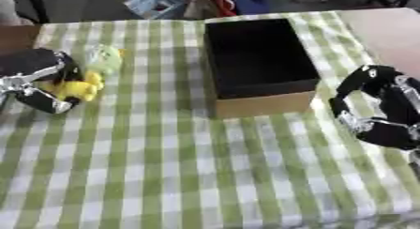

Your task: Pick up objects on the table and place them in the box.

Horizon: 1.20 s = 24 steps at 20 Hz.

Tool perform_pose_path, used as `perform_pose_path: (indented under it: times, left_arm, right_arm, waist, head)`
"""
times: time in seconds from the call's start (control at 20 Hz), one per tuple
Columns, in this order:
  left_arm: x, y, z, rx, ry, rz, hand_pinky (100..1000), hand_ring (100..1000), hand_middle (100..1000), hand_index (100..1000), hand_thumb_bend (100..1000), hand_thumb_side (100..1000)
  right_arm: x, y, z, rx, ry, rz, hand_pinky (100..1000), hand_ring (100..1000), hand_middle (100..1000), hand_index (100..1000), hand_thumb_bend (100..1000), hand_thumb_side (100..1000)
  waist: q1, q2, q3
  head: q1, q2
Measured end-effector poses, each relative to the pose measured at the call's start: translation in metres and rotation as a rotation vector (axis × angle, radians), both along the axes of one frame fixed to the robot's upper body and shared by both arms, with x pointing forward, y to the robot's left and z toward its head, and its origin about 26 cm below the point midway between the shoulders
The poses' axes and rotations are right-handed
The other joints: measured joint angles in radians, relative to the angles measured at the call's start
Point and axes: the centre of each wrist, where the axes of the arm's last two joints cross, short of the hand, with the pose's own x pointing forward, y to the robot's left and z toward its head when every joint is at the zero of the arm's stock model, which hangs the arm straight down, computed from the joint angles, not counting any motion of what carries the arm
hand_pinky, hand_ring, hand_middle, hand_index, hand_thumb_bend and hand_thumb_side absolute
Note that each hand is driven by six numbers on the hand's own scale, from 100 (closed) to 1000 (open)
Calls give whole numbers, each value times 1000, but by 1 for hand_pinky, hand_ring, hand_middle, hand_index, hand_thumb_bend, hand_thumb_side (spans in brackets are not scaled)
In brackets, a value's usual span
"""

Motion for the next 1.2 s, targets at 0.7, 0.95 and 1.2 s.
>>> perform_pose_path:
  times: [0.7,0.95,1.2]
  left_arm:
    - [10,-102,73,-111,-207,-263,591,445,419,570,312,100]
    - [10,-135,68,-122,-201,-350,591,449,425,578,321,100]
    - [10,-161,55,-106,-149,-422,600,471,450,603,356,100]
  right_arm:
    - [5,18,2,-44,18,129,673,532,518,566,253,100]
    - [8,27,5,-64,23,195,673,532,518,566,255,100]
    - [9,32,5,-78,30,237,673,532,518,566,247,100]
  waist:
    - [19,-4,-93]
    - [28,0,-126]
    - [36,7,-146]
  head:
    - [36,-3]
    - [46,-12]
    - [48,-18]
